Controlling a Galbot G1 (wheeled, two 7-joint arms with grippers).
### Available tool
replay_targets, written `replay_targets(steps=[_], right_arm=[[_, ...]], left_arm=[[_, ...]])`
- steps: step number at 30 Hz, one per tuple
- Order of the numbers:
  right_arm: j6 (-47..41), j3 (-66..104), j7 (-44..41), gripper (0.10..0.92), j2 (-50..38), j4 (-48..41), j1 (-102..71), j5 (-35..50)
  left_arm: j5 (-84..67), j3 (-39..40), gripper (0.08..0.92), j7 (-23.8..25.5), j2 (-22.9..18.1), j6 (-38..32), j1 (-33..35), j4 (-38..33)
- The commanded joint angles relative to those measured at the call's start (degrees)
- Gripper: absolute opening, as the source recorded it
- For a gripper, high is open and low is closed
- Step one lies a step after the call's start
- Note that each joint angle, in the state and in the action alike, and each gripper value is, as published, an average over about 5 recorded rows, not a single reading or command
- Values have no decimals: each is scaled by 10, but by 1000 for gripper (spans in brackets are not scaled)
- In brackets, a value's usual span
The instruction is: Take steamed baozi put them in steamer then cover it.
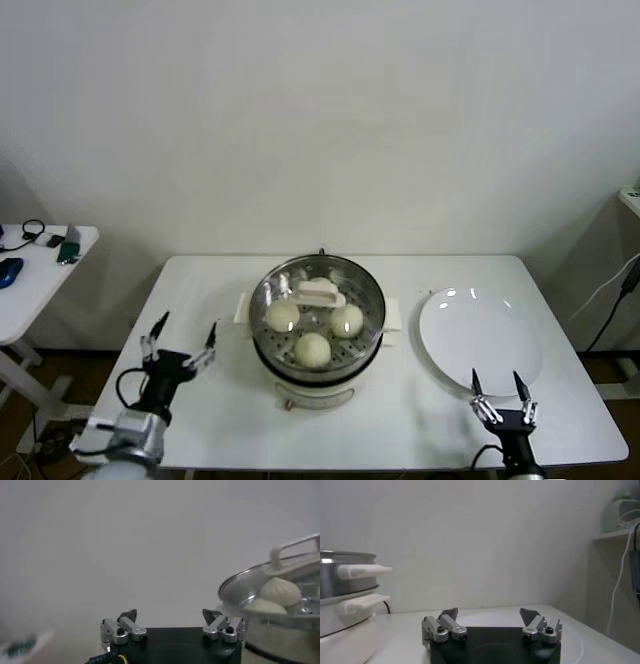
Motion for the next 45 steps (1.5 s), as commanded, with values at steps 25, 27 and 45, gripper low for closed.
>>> replay_targets(steps=[25, 27, 45], right_arm=[[9, -8, -1, 823, 1, -5, 4, -5], [9, -9, -1, 823, 2, -4, 3, -5], [8, -8, -1, 823, 2, -1, 2, -2]], left_arm=[[-116, 2, 823, 32, -41, -209, 36, 184], [-117, 2, 823, 32, -41, -209, 36, 181], [-116, 4, 823, 33, -42, -207, 34, 172]])
